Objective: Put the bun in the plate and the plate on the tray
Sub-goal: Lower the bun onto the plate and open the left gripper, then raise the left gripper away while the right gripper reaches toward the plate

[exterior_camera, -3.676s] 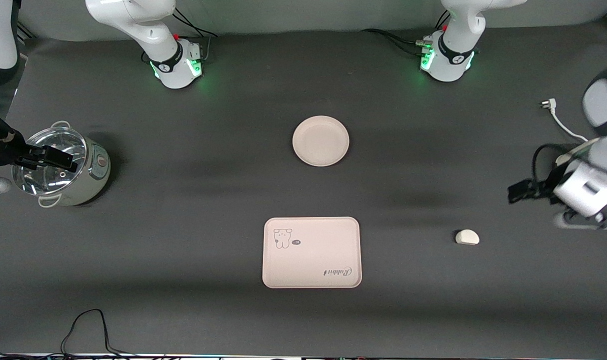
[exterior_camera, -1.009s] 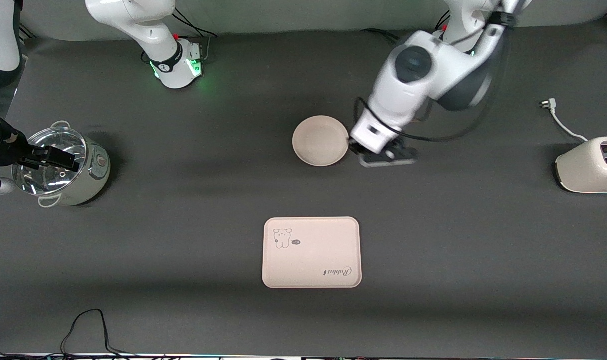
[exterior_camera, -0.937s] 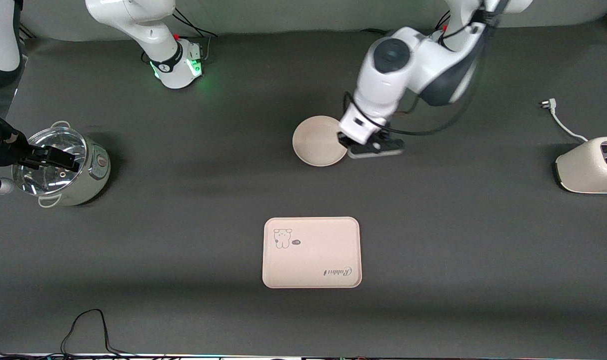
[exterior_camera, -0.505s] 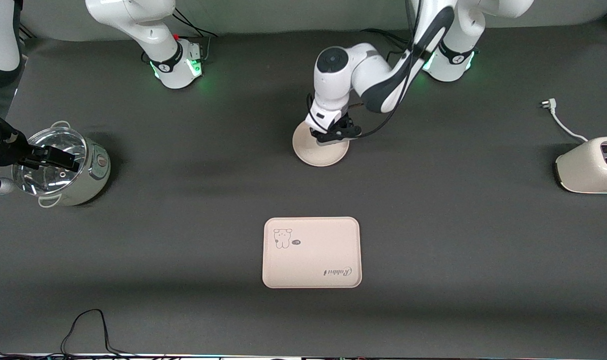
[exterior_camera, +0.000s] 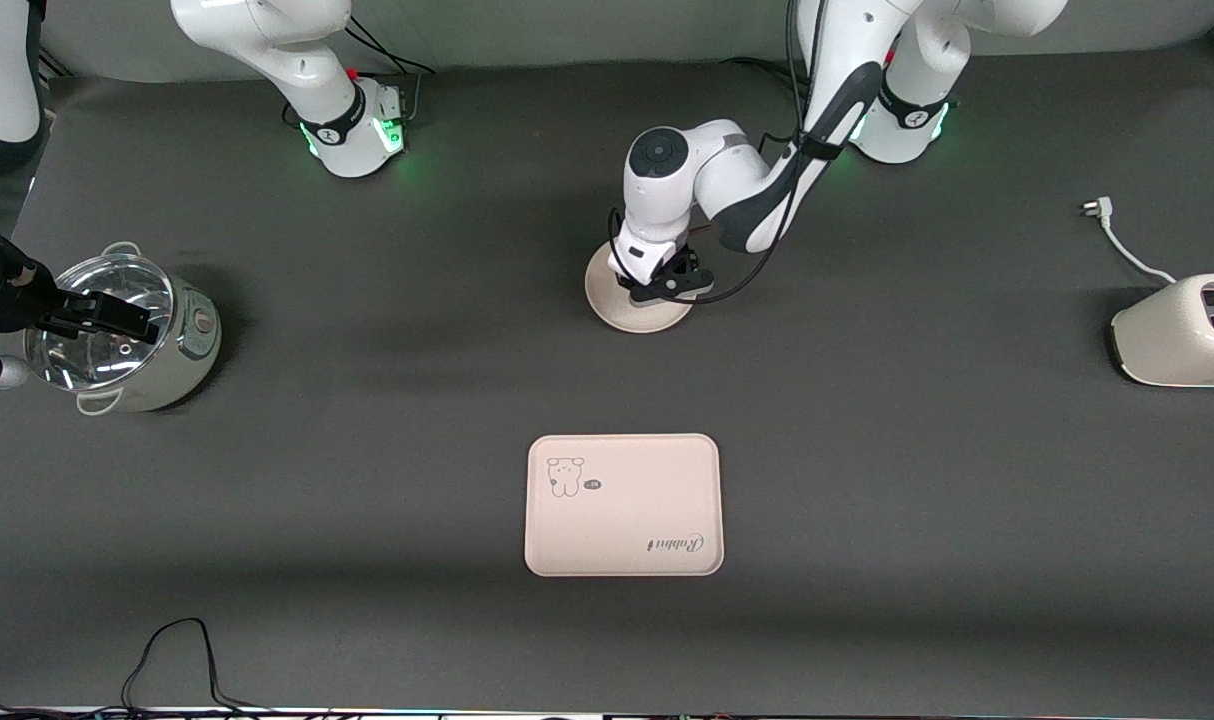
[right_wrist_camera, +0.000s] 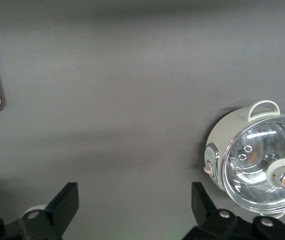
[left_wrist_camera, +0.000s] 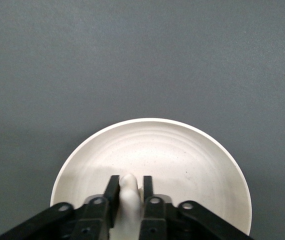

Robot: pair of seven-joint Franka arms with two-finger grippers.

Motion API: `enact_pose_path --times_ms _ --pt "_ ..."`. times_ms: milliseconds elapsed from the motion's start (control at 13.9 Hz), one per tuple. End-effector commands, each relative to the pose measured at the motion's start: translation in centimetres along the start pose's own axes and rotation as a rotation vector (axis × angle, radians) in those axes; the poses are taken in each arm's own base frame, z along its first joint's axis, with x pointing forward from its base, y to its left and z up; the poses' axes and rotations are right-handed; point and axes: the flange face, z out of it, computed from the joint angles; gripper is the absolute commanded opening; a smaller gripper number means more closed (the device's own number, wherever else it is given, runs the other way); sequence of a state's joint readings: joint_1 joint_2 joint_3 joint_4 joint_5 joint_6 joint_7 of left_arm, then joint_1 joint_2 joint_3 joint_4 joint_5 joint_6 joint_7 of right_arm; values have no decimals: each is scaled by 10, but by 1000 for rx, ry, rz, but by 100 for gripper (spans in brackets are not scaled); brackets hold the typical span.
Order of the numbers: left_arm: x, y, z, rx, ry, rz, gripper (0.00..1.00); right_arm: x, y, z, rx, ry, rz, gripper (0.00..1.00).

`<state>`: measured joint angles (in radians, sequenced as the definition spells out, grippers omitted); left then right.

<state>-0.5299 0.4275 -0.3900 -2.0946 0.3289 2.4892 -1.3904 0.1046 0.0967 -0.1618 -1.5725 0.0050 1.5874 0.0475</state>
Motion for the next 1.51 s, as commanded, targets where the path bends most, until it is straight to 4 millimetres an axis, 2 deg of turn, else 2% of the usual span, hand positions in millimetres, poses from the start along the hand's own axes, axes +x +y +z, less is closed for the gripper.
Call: enact_pose_path --times_ms 0,288,432,577,721,793,865,937,1081,1225,1297,1369,1441 --pt "-7 8 7 3 25 2 100 -5 2 -1 3 -6 -11 100" --pt "-6 6 8 13 33 11 100 -5 1 -1 3 -6 -13 100" --pt "9 7 -6 15 58 13 100 -5 1 -1 3 -6 -13 100" --pt "58 9 -41 58 96 43 100 -6 1 1 3 -10 -13 100" --pt "87 14 -76 125 101 83 100 -10 -2 0 5 -11 -11 100" --pt "99 17 -96 123 115 77 100 -15 -12 -1 9 -11 -22 100" --pt "125 11 -118 114 131 56 100 -23 -25 -2 14 -12 -38 100" --pt "148 -1 -141 111 140 67 100 -31 -37 -4 18 -11 -37 100" --pt "194 -41 -192 107 110 128 100 -52 -84 -1 17 -10 -17 100" --pt "244 -102 -251 48 70 136 100 -74 -132 -1 19 2 -16 100" --pt "262 -129 -274 36 49 160 100 -81 -149 -1 18 4 -25 100" --pt "270 -155 -295 68 19 195 100 -84 -155 -2 18 7 -11 100" --pt "279 -181 -308 94 -9 208 100 -87 -163 -1 20 4 4 100"
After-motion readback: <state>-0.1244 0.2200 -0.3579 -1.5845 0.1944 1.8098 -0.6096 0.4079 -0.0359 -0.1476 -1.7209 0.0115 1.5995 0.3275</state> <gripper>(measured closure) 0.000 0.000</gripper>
